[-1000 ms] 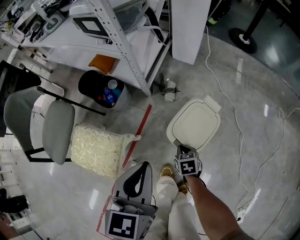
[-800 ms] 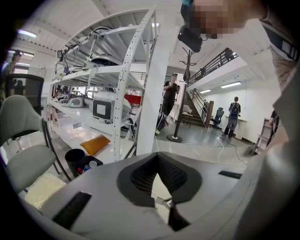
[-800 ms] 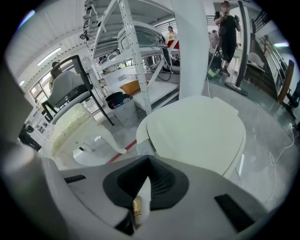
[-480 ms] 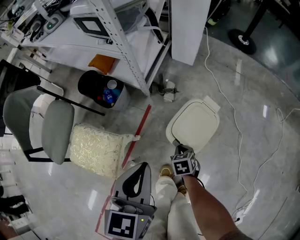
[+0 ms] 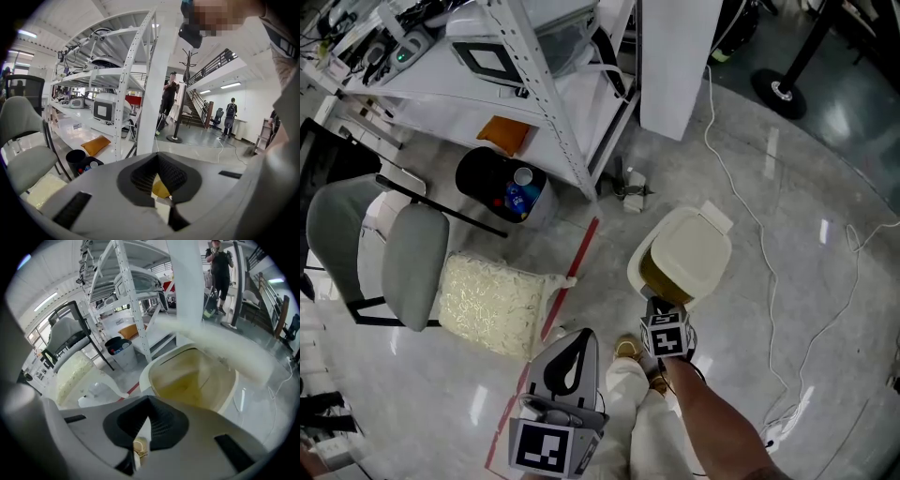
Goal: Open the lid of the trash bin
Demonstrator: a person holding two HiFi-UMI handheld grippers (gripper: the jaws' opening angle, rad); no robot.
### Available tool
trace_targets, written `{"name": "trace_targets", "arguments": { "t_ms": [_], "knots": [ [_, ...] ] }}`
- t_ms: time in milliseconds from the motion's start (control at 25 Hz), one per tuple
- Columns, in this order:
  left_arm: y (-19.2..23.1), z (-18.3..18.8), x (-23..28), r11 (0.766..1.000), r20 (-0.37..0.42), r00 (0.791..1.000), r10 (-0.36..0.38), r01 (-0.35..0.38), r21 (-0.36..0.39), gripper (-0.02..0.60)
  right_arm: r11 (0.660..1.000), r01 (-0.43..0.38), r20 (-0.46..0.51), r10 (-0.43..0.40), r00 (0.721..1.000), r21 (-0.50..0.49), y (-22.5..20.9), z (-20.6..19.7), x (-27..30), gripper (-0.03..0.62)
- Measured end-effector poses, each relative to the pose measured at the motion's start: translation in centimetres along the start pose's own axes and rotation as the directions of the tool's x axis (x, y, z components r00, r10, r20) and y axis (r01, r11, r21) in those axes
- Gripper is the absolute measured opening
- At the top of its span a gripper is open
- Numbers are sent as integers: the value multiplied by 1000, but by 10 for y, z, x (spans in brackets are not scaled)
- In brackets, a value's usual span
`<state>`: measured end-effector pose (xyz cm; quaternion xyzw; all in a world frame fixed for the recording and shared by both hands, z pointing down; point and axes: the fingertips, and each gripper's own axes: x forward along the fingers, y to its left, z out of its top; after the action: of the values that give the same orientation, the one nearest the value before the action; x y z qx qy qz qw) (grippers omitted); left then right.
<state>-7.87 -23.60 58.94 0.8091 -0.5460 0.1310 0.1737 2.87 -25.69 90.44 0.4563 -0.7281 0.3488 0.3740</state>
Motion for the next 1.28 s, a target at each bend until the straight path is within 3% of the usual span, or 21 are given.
{"name": "trace_targets", "arguments": {
  "t_ms": [240, 440, 640, 760, 880, 1000, 1280],
  "knots": [
    [-6, 20, -15, 1000, -6, 1000, -15, 16, 7, -8, 1000, 6, 48, -6, 999, -2, -10, 31, -48, 31],
    [-19, 43, -34, 999, -74, 996, -47, 45, -31, -8, 1000, 3, 154, 0, 988, -21, -24, 81, -119, 31],
    [-37, 81, -56, 996, -34, 996, -86, 85, -38, -8, 1000, -19, 292, 19, 956, -3, -25, 121, -205, 31],
    [-51, 110, -65, 992, 19, 992, -124, 124, -16, -8, 998, -44, 350, 59, 935, -51, -12, 138, -255, 31],
    [-67, 135, -77, 987, 60, 985, -162, 162, -4, -8, 994, -88, 420, 107, 901, -66, 7, 152, -307, 31],
    [-80, 158, -91, 982, 82, 978, -189, 189, 7, -8, 990, -121, 510, 139, 849, -67, 23, 167, -362, 31],
    [-94, 197, -122, 974, 138, 964, -226, 223, 39, -8, 993, -75, 654, 120, 747, -96, 44, 176, -475, 31]
  ]
}}
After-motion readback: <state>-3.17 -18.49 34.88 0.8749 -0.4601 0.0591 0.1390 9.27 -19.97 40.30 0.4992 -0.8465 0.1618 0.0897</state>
